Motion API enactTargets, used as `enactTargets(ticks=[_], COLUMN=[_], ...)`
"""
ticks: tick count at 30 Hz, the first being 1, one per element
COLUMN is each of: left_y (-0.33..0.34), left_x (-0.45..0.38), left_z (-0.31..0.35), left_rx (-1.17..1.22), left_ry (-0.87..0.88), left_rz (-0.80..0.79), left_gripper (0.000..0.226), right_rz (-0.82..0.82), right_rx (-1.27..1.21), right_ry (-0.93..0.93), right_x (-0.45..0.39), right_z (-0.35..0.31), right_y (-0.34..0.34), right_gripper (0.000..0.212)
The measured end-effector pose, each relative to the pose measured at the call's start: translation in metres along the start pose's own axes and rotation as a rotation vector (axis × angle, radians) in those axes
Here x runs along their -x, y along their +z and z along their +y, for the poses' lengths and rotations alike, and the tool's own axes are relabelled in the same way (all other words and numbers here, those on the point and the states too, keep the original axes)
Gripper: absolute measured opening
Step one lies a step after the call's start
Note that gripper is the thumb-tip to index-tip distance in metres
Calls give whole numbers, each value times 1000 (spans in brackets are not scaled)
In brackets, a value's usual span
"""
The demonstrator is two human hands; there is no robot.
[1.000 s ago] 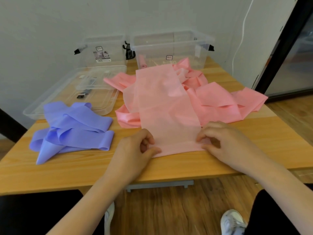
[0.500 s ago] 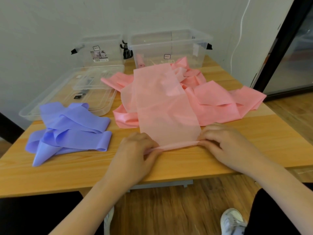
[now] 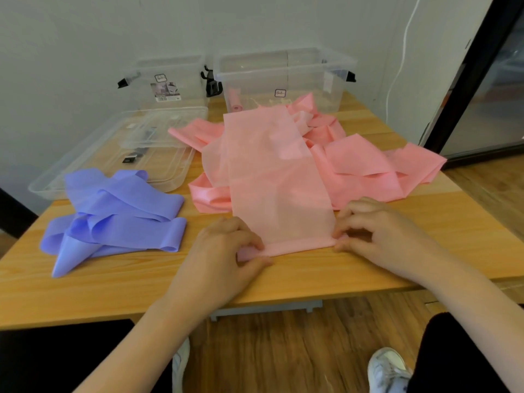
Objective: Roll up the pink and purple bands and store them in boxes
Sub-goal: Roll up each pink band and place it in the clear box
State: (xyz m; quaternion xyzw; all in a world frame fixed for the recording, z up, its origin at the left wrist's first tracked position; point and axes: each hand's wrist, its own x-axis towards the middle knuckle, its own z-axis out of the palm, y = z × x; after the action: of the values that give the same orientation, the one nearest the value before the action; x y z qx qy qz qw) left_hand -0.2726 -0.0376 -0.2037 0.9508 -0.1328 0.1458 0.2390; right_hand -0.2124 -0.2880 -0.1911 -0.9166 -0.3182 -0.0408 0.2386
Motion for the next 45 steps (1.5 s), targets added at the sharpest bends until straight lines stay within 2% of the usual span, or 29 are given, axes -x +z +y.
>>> enactTargets(ticks=[4, 7, 12, 17, 19, 21, 23, 26, 29, 31, 35, 38, 41, 43, 45], left_y=[0, 2, 6, 3, 1, -2, -5, -4, -2, 0, 5, 6, 3, 0, -1], left_x=[0, -2, -3, -3, -3, -2, -1, -1, -2, -4, -6, -5, -2, -2, -1], left_z=[2, 4, 6, 1, -3, -6, -8, -10, -8, -5, 0, 0, -5, -7, -9], left_rx=[34, 70, -57, -161, -127, -60, 3, -6, 11, 39, 19, -125, -141, -71, -29], left_ry=[-14, -138, -190, -82, 6, 48, 9, -8, -31, -120, -264, -153, -26, -41, -59], left_rz=[29, 73, 85, 137, 98, 32, -8, 0, 63, 90, 122, 164, 107, 53, 69], left_gripper=[26, 12, 14, 14, 3, 10, 19, 28, 22, 9, 9, 9, 23, 20, 17], right_rz=[29, 50, 111, 166, 167, 132, 68, 29, 67, 87, 113, 180, 165, 104, 82], right_rx=[-8, -76, -144, -83, -33, -12, -22, 7, 20, -31, -93, -151, -87, -53, -33], right_ry=[-13, 77, 198, 169, 102, 31, -15, -17, 2, 58, 200, 242, 135, 55, 27], right_x=[1, -1, -5, -5, -7, -7, -6, -5, -6, -7, -12, -14, -15, -15, -13], right_z=[0, -6, -14, -13, -10, -5, -2, 0, -4, -8, -11, -10, -7, -3, -2], right_y=[3, 7, 13, 15, 15, 12, 7, 4, 8, 10, 16, 17, 13, 10, 8], right_gripper=[5, 20, 16, 18, 19, 11, 3, 11, 5, 10, 10, 16, 11, 6, 11])
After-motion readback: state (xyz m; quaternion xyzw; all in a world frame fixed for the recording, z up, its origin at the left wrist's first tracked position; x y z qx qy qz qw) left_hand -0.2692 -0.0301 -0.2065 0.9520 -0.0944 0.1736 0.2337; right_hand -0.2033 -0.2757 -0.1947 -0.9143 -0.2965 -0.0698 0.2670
